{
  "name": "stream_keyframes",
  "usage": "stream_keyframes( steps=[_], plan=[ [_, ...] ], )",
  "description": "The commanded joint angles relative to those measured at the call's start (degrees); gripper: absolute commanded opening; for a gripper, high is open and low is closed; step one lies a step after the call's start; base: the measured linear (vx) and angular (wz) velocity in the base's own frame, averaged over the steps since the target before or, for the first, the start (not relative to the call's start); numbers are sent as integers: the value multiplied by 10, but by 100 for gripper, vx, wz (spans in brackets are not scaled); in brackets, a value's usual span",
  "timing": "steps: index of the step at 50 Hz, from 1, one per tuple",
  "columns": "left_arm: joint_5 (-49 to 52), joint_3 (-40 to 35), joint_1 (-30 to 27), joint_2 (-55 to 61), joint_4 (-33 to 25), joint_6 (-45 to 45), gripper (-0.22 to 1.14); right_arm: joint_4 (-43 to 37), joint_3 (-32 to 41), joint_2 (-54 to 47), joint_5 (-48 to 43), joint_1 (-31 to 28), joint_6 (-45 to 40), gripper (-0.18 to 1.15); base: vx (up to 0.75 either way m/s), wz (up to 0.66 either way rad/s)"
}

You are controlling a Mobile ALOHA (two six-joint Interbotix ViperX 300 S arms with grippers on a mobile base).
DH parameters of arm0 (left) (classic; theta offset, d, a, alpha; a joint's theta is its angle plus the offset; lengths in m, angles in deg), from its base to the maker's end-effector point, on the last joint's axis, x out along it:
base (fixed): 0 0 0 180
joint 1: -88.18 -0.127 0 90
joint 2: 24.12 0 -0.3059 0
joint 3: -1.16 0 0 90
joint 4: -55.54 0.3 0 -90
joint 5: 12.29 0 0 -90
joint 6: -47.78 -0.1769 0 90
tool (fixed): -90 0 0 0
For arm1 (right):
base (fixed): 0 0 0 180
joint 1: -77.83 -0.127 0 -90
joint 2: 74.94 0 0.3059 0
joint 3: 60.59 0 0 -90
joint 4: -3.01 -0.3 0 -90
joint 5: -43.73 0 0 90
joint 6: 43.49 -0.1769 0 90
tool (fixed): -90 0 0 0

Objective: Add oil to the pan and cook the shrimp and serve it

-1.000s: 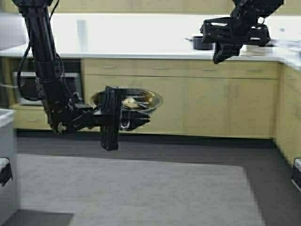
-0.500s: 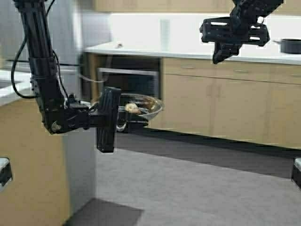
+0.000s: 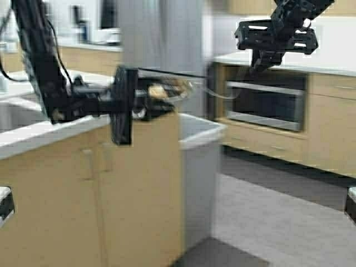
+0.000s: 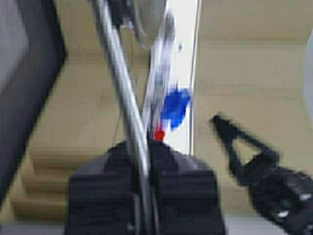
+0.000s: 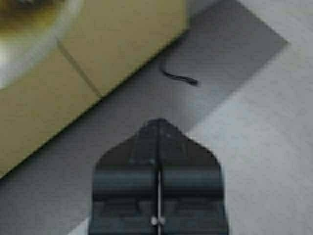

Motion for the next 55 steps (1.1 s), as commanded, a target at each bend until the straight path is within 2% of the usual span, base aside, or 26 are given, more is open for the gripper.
stream_keyframes(
  steps=[1,14,55],
  plan=[
    [14,11,5,-76,2,-24,4,-1,10,15,3,1,0,6,10,60],
    [36,45,5,-136,0,-24,4,-1,9,15,9,1,0,6,8,51],
    [62,54,4,-162,0,-19,4,-1,29,0,33,1,-1,6,5,42]
  ],
)
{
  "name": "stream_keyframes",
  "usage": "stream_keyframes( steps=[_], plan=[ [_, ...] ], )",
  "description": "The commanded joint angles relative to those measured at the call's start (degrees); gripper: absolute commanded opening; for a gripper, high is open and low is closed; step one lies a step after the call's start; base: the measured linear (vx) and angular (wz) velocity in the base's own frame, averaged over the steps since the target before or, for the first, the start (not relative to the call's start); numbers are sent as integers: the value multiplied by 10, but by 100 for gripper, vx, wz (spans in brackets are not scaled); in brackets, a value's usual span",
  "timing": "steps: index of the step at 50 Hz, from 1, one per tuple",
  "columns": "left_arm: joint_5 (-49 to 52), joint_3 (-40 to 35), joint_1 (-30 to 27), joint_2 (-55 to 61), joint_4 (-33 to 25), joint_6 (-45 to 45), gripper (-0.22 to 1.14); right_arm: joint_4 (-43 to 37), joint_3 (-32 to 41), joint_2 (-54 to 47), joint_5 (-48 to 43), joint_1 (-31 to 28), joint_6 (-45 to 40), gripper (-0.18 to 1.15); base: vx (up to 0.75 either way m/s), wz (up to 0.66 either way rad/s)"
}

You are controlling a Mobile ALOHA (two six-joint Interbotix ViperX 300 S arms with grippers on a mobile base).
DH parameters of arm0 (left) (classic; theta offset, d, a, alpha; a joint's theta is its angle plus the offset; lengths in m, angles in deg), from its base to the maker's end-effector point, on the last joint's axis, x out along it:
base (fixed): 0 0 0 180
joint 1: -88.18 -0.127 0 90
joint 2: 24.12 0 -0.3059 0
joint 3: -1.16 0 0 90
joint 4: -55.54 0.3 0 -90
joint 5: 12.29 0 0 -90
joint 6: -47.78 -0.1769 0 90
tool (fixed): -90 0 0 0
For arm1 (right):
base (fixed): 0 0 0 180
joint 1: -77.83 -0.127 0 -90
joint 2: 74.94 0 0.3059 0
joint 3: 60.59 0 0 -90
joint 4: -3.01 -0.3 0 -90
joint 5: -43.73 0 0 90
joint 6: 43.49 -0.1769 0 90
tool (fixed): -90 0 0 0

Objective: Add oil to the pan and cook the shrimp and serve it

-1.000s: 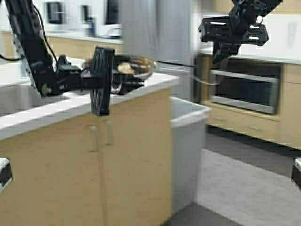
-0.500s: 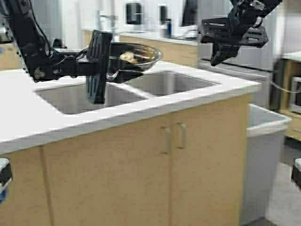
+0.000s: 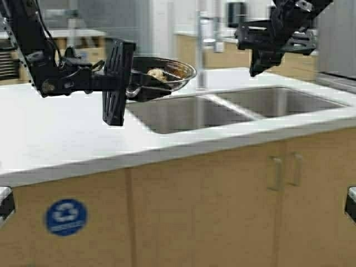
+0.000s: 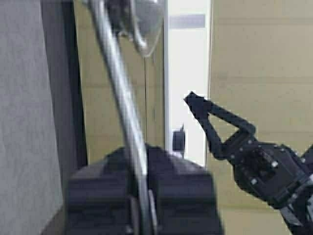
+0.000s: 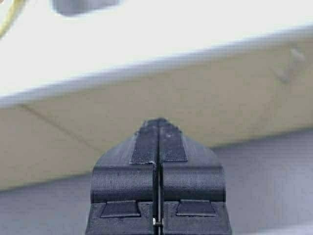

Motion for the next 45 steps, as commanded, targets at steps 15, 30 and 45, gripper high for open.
stream_keyframes(
  steps=[15,30,45],
  plan=[
    [9,8,-7,-72,-1,-16,4,-4,6,12,6,-2,-1,6,9,49],
    [39,35,-7,-108,3,-18,4,-4,5,12,6,-2,-7,6,7,43],
    [140,68,-7,-168,15,-61,4,-4,-2,18,7,-3,-8,6,4,25]
  ],
)
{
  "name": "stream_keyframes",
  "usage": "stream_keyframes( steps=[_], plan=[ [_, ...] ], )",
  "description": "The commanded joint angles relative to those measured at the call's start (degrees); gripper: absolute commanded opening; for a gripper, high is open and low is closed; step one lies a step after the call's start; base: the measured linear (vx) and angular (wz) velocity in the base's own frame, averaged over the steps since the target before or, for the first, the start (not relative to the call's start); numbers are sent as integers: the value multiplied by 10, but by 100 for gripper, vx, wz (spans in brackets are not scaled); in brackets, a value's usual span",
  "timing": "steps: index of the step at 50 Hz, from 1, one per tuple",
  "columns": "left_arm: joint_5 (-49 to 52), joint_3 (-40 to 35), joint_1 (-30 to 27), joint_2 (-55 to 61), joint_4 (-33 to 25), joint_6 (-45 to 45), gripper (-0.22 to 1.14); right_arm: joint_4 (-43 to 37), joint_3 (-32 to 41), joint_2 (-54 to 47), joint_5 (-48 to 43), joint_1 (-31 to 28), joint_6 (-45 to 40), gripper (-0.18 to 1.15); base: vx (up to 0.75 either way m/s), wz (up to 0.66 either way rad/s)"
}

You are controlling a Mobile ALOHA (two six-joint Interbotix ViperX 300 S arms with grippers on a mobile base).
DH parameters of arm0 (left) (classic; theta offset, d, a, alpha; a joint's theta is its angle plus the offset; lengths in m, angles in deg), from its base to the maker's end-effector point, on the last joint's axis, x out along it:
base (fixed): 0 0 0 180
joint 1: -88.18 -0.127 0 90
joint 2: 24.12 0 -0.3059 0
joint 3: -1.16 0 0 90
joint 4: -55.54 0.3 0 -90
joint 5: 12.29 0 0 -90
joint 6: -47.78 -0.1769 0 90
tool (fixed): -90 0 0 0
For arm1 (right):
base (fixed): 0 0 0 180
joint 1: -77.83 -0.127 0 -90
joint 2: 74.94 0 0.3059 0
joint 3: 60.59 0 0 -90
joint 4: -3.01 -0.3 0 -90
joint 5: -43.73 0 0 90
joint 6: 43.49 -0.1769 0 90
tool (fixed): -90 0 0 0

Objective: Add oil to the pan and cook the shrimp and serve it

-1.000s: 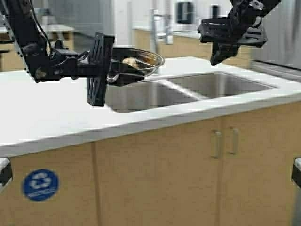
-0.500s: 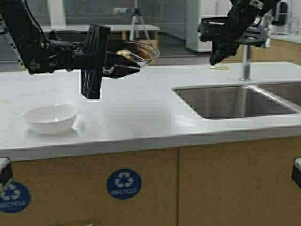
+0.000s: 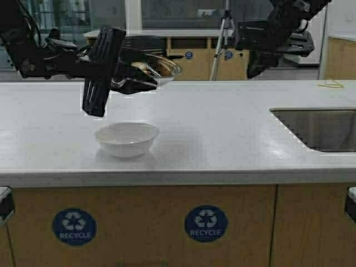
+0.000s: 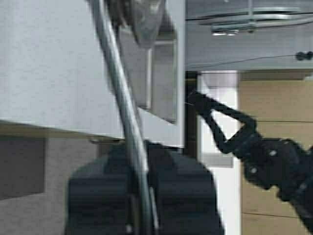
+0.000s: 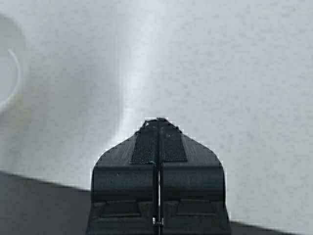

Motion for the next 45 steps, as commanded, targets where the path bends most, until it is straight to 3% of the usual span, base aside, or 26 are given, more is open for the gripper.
stream_keyframes(
  steps=[1,16,25,45],
  plan=[
    [39,4,2,-65,0,-48,4,-2,4,18,0,2,-1,6,3,16],
    [214,8,2,-160,3,-100,4,-2,4,20,0,2,-2,6,2,13],
    [333,-13,2,-179,56,-120,4,-2,4,19,0,2,-2,6,1,9],
    [389,-34,3,-147,73,-157,4,-4,7,18,-1,2,-2,6,1,2]
  ],
)
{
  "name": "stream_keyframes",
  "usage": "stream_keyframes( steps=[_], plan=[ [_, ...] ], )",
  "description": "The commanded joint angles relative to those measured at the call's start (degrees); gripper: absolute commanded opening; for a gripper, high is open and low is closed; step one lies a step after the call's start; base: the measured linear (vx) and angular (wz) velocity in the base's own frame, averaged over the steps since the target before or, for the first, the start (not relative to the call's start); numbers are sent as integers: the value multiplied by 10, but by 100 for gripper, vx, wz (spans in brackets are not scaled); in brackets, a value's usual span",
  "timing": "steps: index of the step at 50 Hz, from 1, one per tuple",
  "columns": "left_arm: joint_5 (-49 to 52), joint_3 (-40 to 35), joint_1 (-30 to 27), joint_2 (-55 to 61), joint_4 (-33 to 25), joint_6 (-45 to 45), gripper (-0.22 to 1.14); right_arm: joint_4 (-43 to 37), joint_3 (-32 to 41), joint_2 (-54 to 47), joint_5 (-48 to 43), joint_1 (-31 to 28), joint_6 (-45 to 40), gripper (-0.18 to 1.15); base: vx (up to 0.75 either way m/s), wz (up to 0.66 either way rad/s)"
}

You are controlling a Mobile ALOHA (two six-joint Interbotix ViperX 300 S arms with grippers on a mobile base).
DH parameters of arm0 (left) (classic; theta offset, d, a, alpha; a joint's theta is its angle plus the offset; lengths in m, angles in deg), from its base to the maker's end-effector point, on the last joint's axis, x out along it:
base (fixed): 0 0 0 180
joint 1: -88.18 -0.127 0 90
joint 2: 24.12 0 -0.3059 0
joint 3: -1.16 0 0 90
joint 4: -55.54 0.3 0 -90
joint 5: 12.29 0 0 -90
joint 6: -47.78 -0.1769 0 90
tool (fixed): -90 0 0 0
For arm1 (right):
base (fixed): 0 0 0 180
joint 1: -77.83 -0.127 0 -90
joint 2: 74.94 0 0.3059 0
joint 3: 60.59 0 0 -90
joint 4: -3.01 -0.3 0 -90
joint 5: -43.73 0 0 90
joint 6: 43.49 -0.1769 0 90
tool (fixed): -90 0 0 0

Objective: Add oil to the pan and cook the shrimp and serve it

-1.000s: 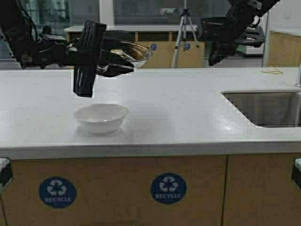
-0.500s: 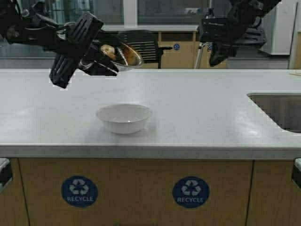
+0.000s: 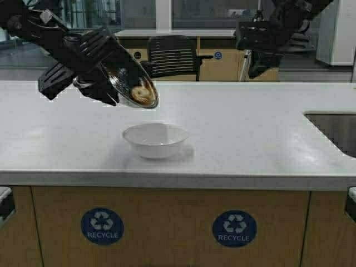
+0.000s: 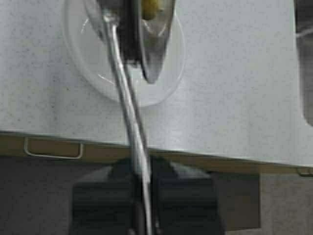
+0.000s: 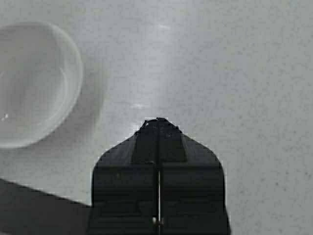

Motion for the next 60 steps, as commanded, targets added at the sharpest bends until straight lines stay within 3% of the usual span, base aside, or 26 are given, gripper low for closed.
stream_keyframes(
  steps=[1,17,29,49,60],
  plan=[
    [9,-30,2,-1,3,-25,4,-2,9,14,-3,0,-1,6,0,0],
    [73,-45,10,6,3,-132,4,-3,10,14,-4,0,-1,6,0,0],
    [178,-91,54,8,0,-243,4,-8,9,14,-6,0,-1,6,0,0],
    [231,-125,58,9,21,-264,4,-8,10,14,-6,0,-1,6,0,0],
    [229,-135,58,-5,2,-262,4,-8,10,14,-6,0,0,6,0,0]
  ],
)
